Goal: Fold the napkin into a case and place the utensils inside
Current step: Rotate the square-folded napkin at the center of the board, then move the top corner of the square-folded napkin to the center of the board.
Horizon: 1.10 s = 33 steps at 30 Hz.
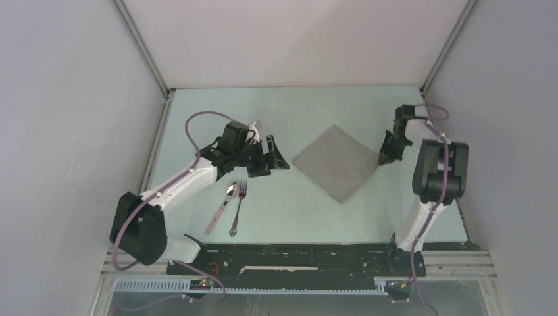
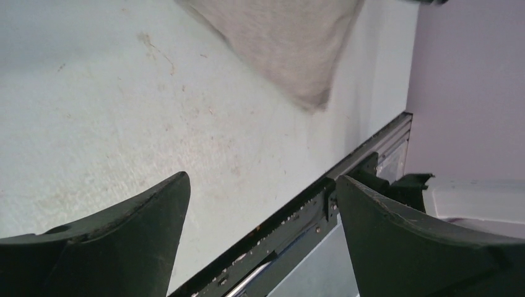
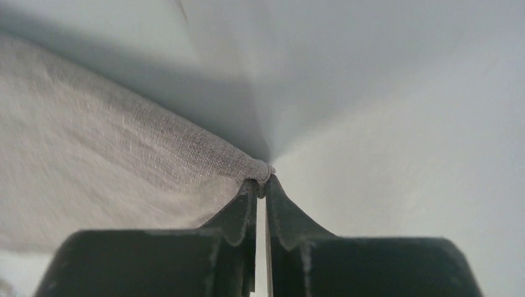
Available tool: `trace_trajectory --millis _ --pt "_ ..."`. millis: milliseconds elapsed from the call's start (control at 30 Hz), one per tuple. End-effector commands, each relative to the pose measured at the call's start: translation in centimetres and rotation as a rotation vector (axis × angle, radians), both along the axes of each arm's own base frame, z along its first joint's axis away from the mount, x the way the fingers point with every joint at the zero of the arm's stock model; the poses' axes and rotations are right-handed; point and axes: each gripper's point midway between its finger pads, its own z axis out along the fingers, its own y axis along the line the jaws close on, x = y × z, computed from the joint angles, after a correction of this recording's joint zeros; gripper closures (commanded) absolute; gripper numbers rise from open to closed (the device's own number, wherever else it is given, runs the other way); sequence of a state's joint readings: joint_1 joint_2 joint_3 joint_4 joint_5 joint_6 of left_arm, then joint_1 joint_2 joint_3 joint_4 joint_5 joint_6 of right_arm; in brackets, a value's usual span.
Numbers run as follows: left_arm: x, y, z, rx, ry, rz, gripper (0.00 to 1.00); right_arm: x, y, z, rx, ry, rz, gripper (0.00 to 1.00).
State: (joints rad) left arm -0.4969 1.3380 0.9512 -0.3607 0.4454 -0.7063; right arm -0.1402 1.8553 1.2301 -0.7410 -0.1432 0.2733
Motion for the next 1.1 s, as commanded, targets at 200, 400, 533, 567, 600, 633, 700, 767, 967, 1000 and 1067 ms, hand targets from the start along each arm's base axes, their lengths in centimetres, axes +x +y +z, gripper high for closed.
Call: trace_trajectory --millis 200,400,533,567,600,633,700,767,967,1000,1067 --pt "7.9 -4.1 -4.1 0.093 0.017 0.07 0.06 4.5 -3.5 7.2 -0.376 -0.122 0.038 0.39" --pt "9.9 -7.5 -7.8 0.184 0.04 -0.124 0.09 -0.8 7.7 10.8 0.239 -0.441 0.105 0.29" --pt "10.8 -7.5 -9.0 0.269 0.026 -0.21 0.11 -4.5 10.4 10.1 0.253 -0.411 0.201 0.3" --pt "10.7 -7.8 -9.2 0.261 0.036 -0.237 0.12 -5.0 10.4 9.9 0.242 -0.403 0.205 0.3" --pt "10.4 -8.1 -9.4 0.248 0.05 -0.263 0.12 -5.4 10.3 9.7 0.237 -0.401 0.206 0.3" --pt "10.2 -8.4 -9.7 0.237 0.065 -0.284 0.13 -5.7 10.0 9.5 0.23 -0.4 0.2 0.3" --pt "9.8 -8.5 -10.5 0.238 0.086 -0.303 0.13 -6.2 9.3 9.0 0.214 -0.388 0.172 0.31" --pt "9.6 -8.2 -11.3 0.256 0.109 -0.297 0.2 -6.7 9.0 8.6 0.213 -0.367 0.151 0.32" --pt "9.2 -9.1 -12.1 0.214 0.157 -0.31 0.27 -7.5 7.2 8.5 0.019 -0.383 0.128 0.26" --pt "9.0 -9.1 -12.4 0.213 0.165 -0.31 0.3 -7.7 7.3 8.7 0.026 -0.385 0.124 0.25" --pt "8.9 -9.1 -12.9 0.205 0.178 -0.308 0.35 -7.7 7.7 9.2 0.042 -0.401 0.126 0.25"
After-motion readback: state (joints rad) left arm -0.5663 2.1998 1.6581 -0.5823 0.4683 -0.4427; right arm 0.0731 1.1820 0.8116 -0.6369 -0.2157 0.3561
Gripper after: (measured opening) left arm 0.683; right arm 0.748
